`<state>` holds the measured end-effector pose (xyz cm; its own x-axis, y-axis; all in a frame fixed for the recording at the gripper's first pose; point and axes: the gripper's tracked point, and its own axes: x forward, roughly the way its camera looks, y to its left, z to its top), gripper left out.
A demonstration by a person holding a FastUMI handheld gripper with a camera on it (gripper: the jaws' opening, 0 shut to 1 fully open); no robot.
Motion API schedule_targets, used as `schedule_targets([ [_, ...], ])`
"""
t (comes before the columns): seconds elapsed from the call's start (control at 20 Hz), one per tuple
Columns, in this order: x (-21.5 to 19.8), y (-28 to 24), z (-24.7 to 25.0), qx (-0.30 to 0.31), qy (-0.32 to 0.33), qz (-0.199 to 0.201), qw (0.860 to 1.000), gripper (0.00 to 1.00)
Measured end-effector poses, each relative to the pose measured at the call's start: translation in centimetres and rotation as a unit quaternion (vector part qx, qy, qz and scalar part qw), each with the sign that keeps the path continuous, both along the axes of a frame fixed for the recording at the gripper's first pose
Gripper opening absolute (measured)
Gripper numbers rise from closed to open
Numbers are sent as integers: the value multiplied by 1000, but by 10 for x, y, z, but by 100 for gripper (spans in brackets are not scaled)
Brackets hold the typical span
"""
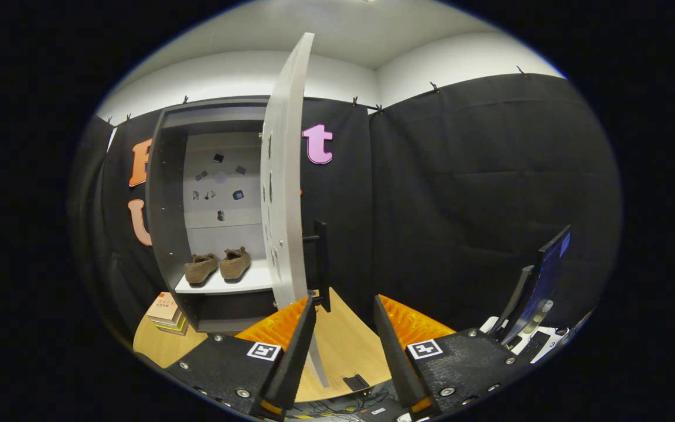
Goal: Open the shoe cabinet door, grab the shoes and put them into the shoe cabinet, then close the shoe cabinet door.
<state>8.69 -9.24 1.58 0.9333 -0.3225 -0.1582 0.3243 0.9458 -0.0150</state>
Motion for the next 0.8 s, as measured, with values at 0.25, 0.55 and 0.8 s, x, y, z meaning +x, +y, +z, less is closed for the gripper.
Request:
schedule_targets([
  [0.25, 30, -15, -11, 11, 5, 6, 1000, 65],
  [0.55, 41, -5, -12, 14, -9, 17, 1000, 67],
  [0.8, 42, 0, -12, 9, -17, 11, 1000, 66],
])
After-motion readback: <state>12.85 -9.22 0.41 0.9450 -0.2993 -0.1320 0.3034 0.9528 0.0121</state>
